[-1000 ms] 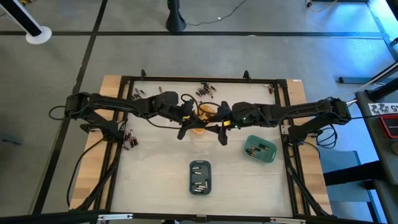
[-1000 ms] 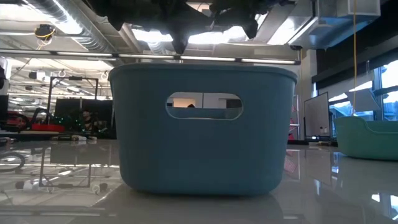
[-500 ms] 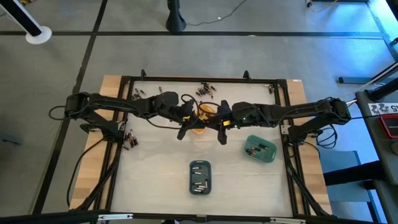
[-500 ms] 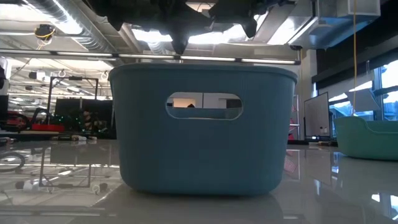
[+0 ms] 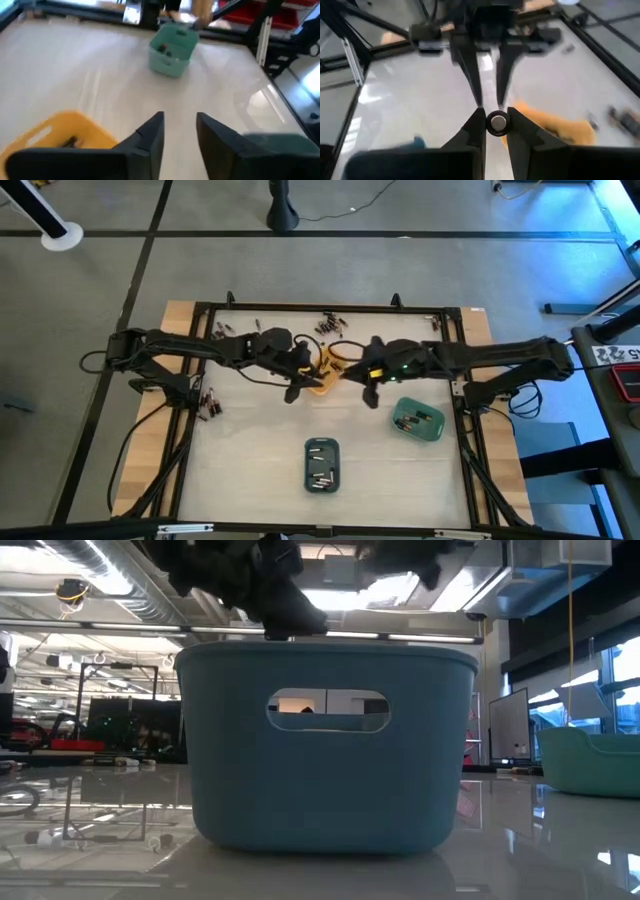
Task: Sort batteries
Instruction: Put the black battery into the green bin
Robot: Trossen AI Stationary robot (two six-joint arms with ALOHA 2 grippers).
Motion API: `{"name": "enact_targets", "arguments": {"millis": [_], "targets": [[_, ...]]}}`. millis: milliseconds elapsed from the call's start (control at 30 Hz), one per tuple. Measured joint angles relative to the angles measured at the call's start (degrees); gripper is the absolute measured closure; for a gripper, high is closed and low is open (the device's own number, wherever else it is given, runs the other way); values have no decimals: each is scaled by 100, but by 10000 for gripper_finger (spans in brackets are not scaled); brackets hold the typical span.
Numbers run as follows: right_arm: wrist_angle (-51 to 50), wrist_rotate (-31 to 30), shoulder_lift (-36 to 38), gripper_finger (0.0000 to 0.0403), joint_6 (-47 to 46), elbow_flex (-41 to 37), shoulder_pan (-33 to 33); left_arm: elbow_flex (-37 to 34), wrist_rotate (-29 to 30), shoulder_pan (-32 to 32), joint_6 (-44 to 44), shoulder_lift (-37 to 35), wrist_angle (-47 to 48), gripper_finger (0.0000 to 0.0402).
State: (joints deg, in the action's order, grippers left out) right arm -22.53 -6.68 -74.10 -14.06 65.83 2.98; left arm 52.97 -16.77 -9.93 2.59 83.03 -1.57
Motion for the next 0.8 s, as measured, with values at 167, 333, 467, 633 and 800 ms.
{"name": "enact_targets", "arguments": {"millis": [167, 333, 467, 633, 800], "targets": [[-1883, -34, 522, 359, -868, 23, 7, 10, 50, -291, 42, -26, 773, 250], [-4206, 233, 603, 359, -2247, 5, 279, 13, 54, -511, 22, -29, 1369, 236], [-5102, 503, 439, 359, -3023, 0, 656, 11, 57, -648, 0, -27, 1475, 235], [-4626, 929, 392, 359, -3230, -620, 986, 11, 107, -783, -2, -27, 1469, 235], [-3962, 1440, 384, 359, -3486, -1566, 973, 11, 112, -829, -2, -27, 1470, 235]]}}
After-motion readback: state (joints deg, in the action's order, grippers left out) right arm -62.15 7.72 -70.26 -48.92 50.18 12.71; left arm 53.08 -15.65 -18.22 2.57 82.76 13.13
